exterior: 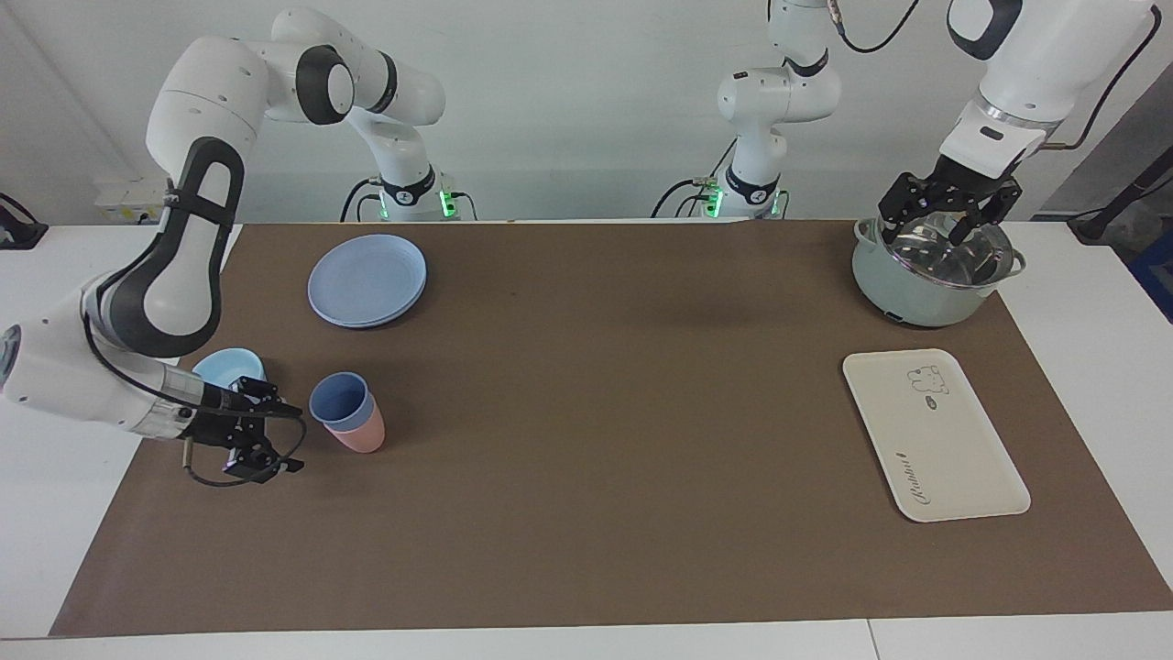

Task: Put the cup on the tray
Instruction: 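Reach the right gripper to the nested pink and blue cups and grasp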

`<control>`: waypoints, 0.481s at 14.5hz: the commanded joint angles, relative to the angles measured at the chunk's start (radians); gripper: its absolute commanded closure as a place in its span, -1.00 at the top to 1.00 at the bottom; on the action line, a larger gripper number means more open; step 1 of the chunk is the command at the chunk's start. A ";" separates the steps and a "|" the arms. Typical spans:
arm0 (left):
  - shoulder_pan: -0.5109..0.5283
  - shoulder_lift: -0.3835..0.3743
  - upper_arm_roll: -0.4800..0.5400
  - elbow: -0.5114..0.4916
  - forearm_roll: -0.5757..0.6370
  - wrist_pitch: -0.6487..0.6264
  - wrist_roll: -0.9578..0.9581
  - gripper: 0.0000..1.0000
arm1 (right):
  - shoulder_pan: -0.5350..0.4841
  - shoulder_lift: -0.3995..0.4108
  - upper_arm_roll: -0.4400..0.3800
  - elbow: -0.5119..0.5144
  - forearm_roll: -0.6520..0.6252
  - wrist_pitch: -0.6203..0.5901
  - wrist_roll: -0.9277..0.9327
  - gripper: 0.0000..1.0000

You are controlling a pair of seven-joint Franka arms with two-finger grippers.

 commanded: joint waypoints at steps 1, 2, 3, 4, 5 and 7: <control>0.005 -0.030 0.002 -0.032 -0.007 -0.003 0.015 1.00 | -0.009 -0.070 0.017 -0.179 0.064 0.095 -0.019 0.93; 0.005 -0.032 0.002 -0.032 -0.007 -0.003 0.015 1.00 | -0.007 -0.090 0.018 -0.236 0.096 0.115 -0.044 0.93; 0.006 -0.032 0.002 -0.032 -0.007 -0.003 0.015 1.00 | -0.007 -0.110 0.018 -0.279 0.118 0.123 -0.068 0.93; 0.005 -0.032 0.002 -0.032 -0.007 -0.003 0.015 1.00 | -0.009 -0.120 0.018 -0.305 0.139 0.120 -0.084 0.93; 0.005 -0.032 0.002 -0.032 -0.007 -0.003 0.015 1.00 | -0.010 -0.130 0.018 -0.319 0.158 0.108 -0.093 0.93; 0.005 -0.032 0.002 -0.032 -0.007 -0.003 0.015 1.00 | -0.009 -0.140 0.018 -0.342 0.170 0.098 -0.113 0.93</control>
